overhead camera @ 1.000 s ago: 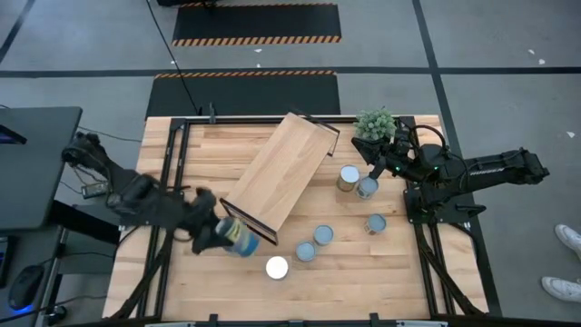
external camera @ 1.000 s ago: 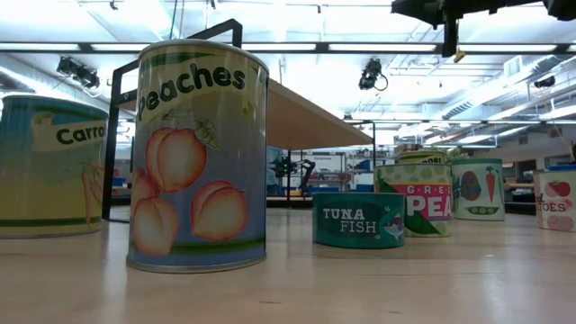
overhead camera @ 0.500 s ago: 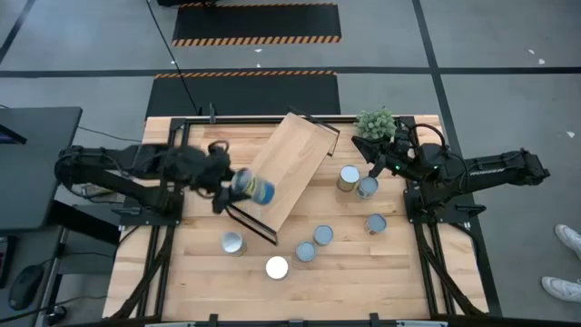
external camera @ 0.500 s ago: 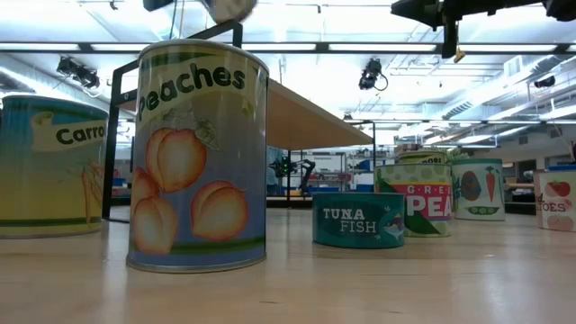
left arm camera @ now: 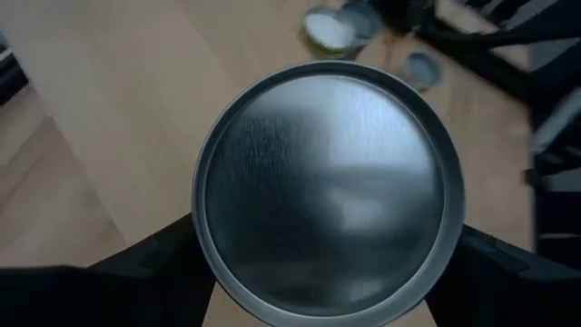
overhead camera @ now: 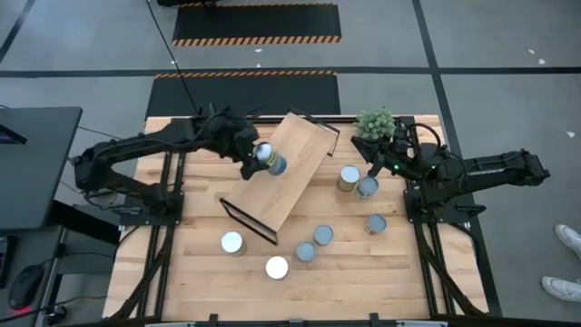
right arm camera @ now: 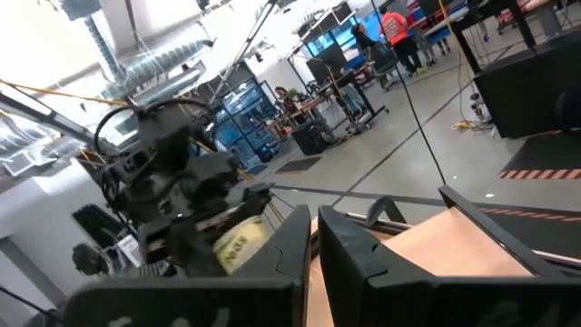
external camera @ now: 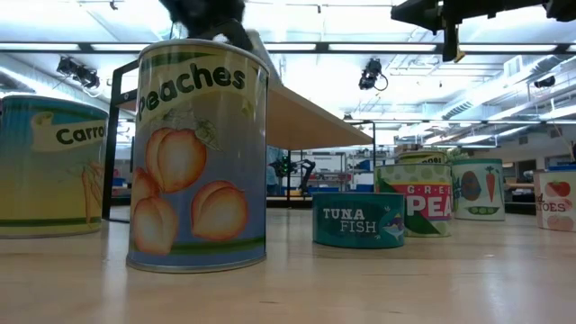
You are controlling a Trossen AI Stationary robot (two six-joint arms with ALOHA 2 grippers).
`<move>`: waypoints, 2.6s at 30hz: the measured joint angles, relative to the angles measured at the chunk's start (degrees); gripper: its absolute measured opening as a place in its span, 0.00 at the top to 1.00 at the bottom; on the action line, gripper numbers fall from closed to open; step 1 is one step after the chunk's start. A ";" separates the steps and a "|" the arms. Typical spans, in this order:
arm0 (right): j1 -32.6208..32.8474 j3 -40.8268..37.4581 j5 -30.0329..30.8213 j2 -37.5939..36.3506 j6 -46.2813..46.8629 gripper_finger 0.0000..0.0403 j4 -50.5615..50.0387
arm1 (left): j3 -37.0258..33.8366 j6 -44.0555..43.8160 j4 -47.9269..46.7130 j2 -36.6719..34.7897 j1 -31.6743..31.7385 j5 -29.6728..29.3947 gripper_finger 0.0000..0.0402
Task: Pick and place cans onto a shelf
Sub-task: Put the canned peas on the shelf
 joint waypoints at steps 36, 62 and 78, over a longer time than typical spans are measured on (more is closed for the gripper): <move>0.00 0.00 0.44 0.00 2.91 0.92 -3.87 | 44.70 37.72 -24.99 35.80 13.43 -3.33 0.22; 0.11 0.00 0.44 0.02 3.41 0.92 -2.42 | 44.71 36.06 -23.41 37.20 12.84 -1.98 0.21; 0.09 0.00 0.44 -5.65 -1.72 0.92 -2.42 | 44.63 34.15 -21.99 37.28 12.04 -3.55 0.21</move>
